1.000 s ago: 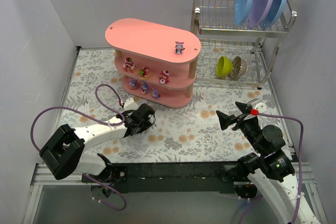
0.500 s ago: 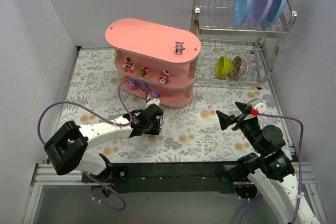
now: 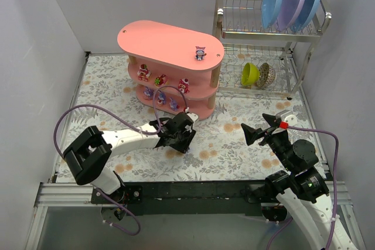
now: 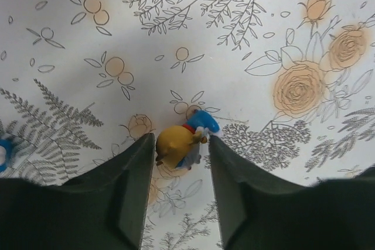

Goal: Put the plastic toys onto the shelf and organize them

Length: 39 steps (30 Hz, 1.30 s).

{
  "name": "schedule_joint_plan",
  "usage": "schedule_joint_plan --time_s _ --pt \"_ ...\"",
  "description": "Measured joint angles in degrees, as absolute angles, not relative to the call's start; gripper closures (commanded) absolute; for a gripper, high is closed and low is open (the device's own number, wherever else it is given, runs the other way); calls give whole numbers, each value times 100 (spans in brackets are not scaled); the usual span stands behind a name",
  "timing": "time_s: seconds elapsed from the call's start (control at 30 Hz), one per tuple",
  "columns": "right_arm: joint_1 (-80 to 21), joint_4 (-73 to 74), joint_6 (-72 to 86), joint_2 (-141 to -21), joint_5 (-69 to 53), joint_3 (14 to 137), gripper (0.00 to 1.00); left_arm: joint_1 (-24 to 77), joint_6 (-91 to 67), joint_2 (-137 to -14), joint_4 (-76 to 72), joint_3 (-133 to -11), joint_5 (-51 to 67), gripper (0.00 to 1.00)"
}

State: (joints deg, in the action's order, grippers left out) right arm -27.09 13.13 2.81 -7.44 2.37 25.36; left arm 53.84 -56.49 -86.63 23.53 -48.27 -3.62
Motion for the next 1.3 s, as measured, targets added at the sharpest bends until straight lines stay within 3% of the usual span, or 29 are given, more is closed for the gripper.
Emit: schedule_joint_plan --time_s 0.03,0.3,0.47,0.8,1.1,1.3 --pt "-2709 1313 281 -744 237 2536 2 5387 -5673 -8731 2392 -4895 -370 36" --pt "-2709 1310 281 -742 233 2536 2 5387 -6346 -8602 2692 -4930 -652 9" --pt "-2709 1310 281 -694 217 2536 2 5387 -7244 -8187 2735 -4930 -982 9" --pt "-2709 1304 281 -642 193 2536 2 5911 -10704 -7872 3463 -4821 -1839 8" --pt "-2709 1271 281 -593 150 2536 2 6458 -11292 -8156 4508 -4963 -2720 22" --pt "-2709 1225 281 -591 132 2536 2 6521 -11360 -8276 4410 -4967 -3026 27"
